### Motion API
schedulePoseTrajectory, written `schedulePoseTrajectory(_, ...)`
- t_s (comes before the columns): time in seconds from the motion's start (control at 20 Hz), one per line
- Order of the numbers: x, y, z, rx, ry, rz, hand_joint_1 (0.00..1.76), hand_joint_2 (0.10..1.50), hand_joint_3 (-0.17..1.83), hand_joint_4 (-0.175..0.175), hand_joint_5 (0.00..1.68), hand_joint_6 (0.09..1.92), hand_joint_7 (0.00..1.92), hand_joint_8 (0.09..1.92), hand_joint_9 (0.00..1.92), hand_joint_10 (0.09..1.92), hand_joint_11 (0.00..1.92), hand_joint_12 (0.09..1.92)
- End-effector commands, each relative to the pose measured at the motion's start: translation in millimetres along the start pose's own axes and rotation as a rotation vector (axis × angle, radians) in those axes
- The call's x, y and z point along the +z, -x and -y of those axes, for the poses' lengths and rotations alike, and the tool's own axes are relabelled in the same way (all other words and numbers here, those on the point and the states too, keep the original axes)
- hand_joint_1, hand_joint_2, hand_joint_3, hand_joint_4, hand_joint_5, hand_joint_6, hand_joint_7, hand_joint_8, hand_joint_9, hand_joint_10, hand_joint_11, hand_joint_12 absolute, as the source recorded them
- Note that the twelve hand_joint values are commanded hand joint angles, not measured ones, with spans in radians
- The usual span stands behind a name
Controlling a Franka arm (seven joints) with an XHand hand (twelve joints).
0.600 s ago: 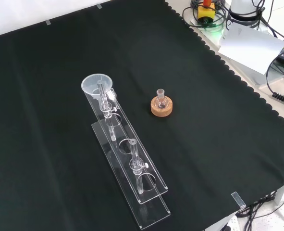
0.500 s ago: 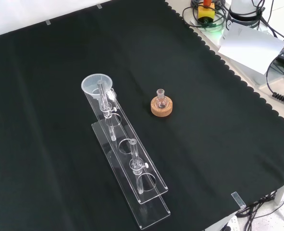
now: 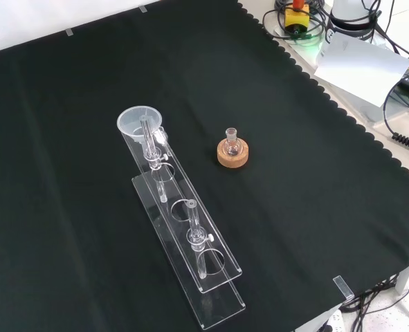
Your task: Pick up the funnel from the transparent funnel stand.
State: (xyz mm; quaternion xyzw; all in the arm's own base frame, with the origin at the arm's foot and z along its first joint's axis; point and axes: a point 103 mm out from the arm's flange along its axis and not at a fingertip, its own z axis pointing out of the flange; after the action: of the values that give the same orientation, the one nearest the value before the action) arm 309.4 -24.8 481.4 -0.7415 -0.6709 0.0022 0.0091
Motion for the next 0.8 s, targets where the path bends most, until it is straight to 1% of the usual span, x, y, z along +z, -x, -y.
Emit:
schedulePoseTrajectory(0.05, 4.6, 6.2, -10.7, 0.026, -0.008, 0.007, 0.00, 1.21, 0.38, 0.003, 0.26, 0.09, 0.01, 0.46, 0.13, 0.60, 0.00, 1.23)
schedulePoseTrajectory(0.25, 12.7, 4.7, -22.6, 0.045, -0.013, 0.029, 0.00, 1.21, 0.38, 0.003, 0.27, 0.09, 0.01, 0.46, 0.14, 0.61, 0.00, 1.23)
schedulePoseTrajectory(0.4, 24.8, 1.9, -41.7, 0.040, -0.030, 0.037, 0.00, 1.21, 0.38, 0.002, 0.27, 0.09, 0.01, 0.46, 0.14, 0.61, 0.00, 1.23)
schedulePoseTrajectory(0.6, 48.8, -2.0, -80.7, 0.008, -0.065, 0.017, 0.00, 1.21, 0.37, 0.001, 0.27, 0.09, 0.01, 0.46, 0.14, 0.61, 0.00, 1.23)
schedulePoseTrajectory(0.8, 73.2, -8.5, -131.4, -0.050, -0.109, -0.010, 0.00, 1.20, 0.36, -0.002, 0.27, 0.09, 0.01, 0.46, 0.14, 0.60, 0.00, 1.24)
